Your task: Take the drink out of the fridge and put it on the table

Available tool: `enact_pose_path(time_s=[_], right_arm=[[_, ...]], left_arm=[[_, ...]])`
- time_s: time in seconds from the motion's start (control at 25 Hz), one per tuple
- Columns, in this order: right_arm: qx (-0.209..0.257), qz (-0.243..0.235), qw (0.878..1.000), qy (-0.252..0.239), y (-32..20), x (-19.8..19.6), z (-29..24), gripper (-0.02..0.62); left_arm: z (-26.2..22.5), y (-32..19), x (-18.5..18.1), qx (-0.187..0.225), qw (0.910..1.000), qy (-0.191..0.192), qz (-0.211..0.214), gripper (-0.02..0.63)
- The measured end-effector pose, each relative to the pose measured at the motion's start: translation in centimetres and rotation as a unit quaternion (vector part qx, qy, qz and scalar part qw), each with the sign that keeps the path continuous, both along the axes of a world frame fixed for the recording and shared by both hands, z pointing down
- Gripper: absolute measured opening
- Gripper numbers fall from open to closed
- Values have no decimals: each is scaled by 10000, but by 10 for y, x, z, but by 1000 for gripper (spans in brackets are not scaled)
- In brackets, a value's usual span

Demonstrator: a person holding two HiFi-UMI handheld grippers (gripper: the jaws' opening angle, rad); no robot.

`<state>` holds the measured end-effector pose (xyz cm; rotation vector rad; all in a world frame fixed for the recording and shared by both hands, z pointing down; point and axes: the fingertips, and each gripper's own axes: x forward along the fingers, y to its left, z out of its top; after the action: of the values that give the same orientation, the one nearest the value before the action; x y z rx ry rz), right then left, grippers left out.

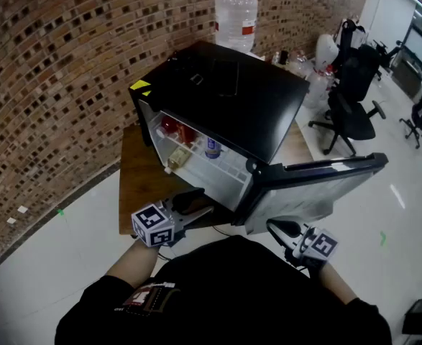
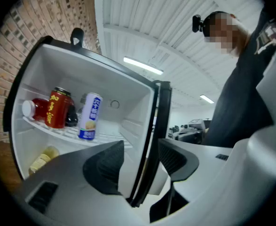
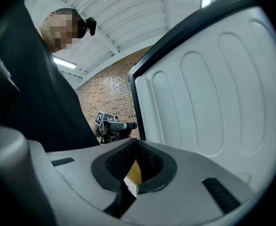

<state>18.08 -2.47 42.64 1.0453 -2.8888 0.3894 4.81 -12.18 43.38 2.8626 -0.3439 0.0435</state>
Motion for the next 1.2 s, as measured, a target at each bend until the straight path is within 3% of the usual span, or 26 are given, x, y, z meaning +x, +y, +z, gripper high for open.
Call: enact_pose_path(time_s=[0.12,0.32,0.6,0.88,1.04,1.2], right_arm=[[8,41,10000,-26,2,1,-1,-3],[-22,253,9997,-22,6,15,1,-3],[-5,530,9986,-20,11,32,-1,-3],[22,686,9976,-3,13,43,0,-3],[32,726,9974,-29,11,45,-3,-3],[35,667,9978,-33,9,43,-4,-3]], left_arm=[[-5,-40,-5,-121,9986,-63,-504,349],[-8,-102,2,218,9901,-570,-1260,423],[-20,-152,39,770,9802,-964,-1549,423],[-16,-174,65,1026,9727,-1175,-1718,420],[-18,-184,63,1130,9685,-1162,-1888,268],[-21,-177,64,1191,9730,-1035,-1683,262]])
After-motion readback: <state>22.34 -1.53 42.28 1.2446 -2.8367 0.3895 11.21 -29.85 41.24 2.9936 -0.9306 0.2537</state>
